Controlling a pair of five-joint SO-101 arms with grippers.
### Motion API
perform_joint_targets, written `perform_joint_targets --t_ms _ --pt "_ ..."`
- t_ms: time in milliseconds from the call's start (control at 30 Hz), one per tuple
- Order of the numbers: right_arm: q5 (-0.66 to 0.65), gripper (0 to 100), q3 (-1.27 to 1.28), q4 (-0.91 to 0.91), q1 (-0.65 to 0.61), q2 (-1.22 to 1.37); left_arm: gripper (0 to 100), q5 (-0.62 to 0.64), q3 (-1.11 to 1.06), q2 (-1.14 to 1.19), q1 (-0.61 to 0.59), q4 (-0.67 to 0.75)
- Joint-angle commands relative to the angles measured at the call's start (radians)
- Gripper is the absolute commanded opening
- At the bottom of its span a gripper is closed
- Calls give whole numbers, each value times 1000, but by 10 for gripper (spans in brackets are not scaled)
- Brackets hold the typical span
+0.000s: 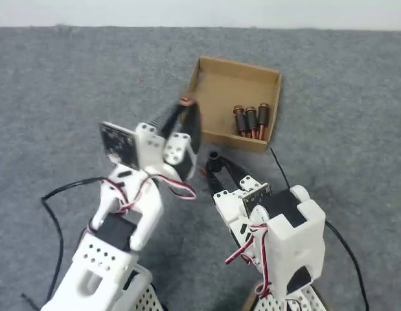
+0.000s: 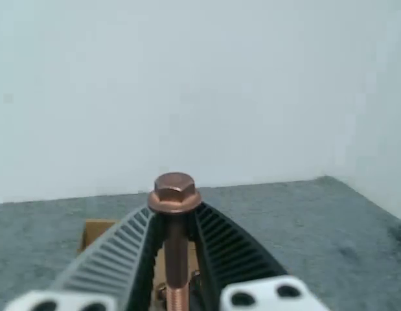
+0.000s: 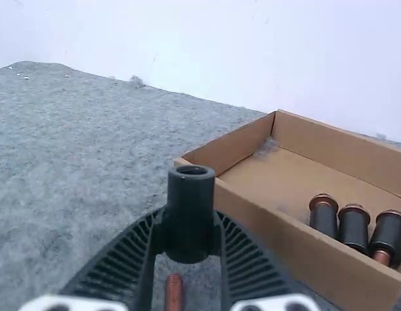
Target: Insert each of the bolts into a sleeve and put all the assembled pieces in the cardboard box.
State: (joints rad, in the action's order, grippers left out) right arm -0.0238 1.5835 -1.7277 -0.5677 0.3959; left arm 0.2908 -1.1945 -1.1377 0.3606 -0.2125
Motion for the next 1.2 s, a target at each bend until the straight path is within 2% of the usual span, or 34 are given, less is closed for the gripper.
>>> perform_joint_targets --t_ms 0,267,467,633,800,1033,1167 --pt "-17 7 21 -22 -13 -42 11 9 19 -48 64 32" --pt "-17 7 21 -24 -13 -42 11 11 -47 -48 150 31" --pt "-17 7 23 -24 -12 -42 11 11 -101 -48 150 37" --pt "-12 7 25 -24 -13 -42 11 11 -134 -46 149 161" --pt "-12 7 23 -24 -13 -42 11 9 -107 -37 147 166" --pt "-12 7 21 -24 -13 -42 11 9 24 265 66 244" --pt "-14 7 21 -24 -12 -42 11 9 45 311 84 250"
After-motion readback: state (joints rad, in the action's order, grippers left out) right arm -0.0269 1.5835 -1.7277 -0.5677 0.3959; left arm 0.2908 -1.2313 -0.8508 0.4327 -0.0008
